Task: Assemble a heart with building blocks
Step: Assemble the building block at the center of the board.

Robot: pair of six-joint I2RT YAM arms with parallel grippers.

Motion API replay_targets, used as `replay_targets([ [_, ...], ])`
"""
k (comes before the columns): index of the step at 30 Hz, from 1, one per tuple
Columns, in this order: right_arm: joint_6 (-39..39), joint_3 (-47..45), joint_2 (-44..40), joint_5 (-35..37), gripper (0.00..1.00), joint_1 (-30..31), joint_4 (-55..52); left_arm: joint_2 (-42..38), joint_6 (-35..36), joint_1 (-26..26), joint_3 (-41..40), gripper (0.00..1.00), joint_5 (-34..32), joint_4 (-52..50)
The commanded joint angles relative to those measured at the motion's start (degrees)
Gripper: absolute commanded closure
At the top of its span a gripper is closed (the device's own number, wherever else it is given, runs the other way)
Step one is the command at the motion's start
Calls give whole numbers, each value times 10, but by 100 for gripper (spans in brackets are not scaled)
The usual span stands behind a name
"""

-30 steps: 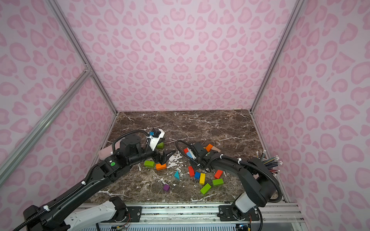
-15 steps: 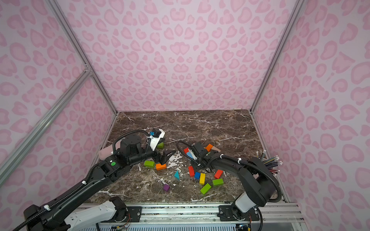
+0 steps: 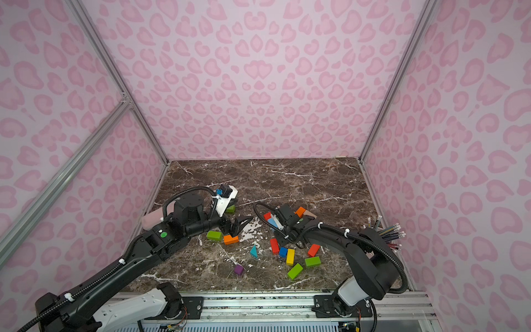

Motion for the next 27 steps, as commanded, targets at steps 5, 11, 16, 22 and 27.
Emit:
replay_targets([
  [5, -10, 4, 4, 9, 62, 0, -5, 1, 2, 1, 6, 1, 6, 14],
  [11, -16, 6, 6, 12, 65, 0, -2, 1, 2, 0, 6, 1, 5, 14],
  [16, -21, 9, 10, 11, 67, 0, -1, 2, 3, 0, 6, 1, 5, 14],
  [22, -23, 10, 13, 14, 67, -1, -1, 2, 2, 0, 5, 1, 4, 15],
  [27, -23, 10, 12, 17, 67, -1, 0, 3, 2, 0, 6, 1, 5, 14],
])
